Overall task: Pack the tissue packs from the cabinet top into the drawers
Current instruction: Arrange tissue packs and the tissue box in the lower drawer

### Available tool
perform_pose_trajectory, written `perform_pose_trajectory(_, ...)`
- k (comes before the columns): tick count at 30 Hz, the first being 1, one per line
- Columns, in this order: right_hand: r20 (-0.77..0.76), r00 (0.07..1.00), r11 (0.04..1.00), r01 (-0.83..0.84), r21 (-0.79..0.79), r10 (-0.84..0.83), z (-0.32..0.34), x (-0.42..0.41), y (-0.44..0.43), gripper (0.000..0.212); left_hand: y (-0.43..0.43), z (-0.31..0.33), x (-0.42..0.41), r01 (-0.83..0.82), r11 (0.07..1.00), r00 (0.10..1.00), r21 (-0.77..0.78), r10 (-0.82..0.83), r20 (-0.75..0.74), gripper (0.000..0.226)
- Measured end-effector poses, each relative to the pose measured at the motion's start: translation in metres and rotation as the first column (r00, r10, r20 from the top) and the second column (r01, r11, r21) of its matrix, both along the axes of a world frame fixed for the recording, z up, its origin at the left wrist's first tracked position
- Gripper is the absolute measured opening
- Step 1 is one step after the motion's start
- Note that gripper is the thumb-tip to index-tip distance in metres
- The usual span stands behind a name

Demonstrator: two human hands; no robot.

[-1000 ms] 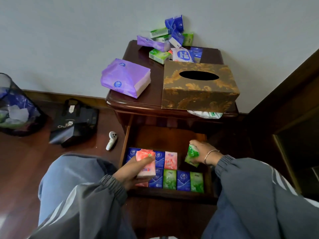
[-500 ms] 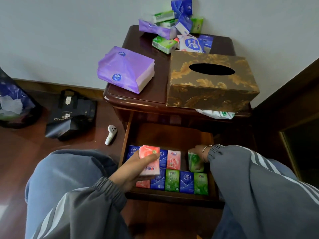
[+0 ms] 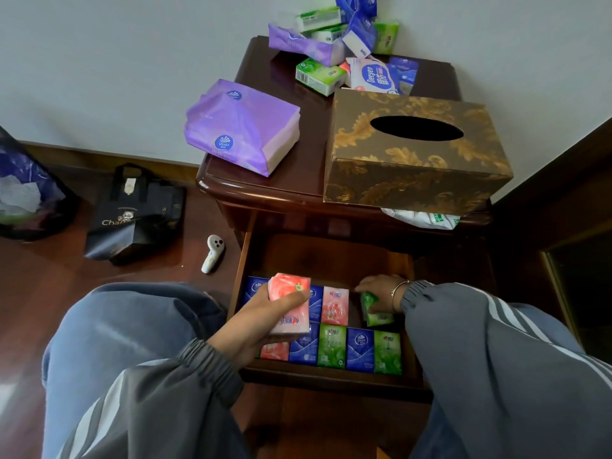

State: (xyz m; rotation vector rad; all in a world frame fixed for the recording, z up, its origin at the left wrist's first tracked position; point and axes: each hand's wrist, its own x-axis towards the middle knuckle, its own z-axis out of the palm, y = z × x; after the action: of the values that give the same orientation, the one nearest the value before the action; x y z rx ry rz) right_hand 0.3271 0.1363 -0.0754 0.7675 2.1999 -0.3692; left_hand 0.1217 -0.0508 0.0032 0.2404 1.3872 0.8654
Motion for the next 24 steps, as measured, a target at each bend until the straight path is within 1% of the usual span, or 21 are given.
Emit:
perform_pose_trajectory(4, 0.048, 0.997, 0.998, 0.059, -0.017, -0.058, 0.000, -0.002, 0.000, 0.070, -0.001, 0.000, 0.001, -0.006, 1.000, 1.000, -0.008, 0.006, -0.015, 0.063)
perform_pose_trajectory(9, 0.109, 0.994, 1.000, -0.007, 0.005, 0.007, 0.000, -0.002, -0.004, 0.054, -0.001, 0.000, 0.000, -0.007, 1.000, 1.000, -0.012, 0.007, -0.024, 0.061)
perform_pose_trajectory(12, 0.111, 0.994, 1.000, -0.007, -0.004, 0.008, 0.001, 0.001, -0.004, 0.053, -0.001, 0.000, 0.001, -0.002, 1.000, 0.999, -0.012, 0.002, -0.032, 0.058)
perform_pose_trajectory(18, 0.048, 0.999, 1.000, 0.015, -0.014, -0.014, 0.005, 0.003, -0.008, 0.055, -0.001, -0.002, 0.001, -0.004, 1.000, 0.998, -0.015, 0.004, -0.055, 0.056)
perform_pose_trajectory(21, 0.095, 0.995, 1.000, -0.018, 0.002, 0.018, 0.003, 0.003, -0.011, 0.047, -0.001, -0.001, 0.002, -0.006, 1.000, 0.998, -0.015, 0.005, -0.060, 0.054)
perform_pose_trajectory(24, 0.121, 0.991, 0.998, -0.060, -0.022, 0.062, 0.003, 0.005, -0.008, 0.040, -0.002, -0.001, 0.002, -0.009, 1.000, 0.998, -0.012, 0.008, -0.063, 0.054)
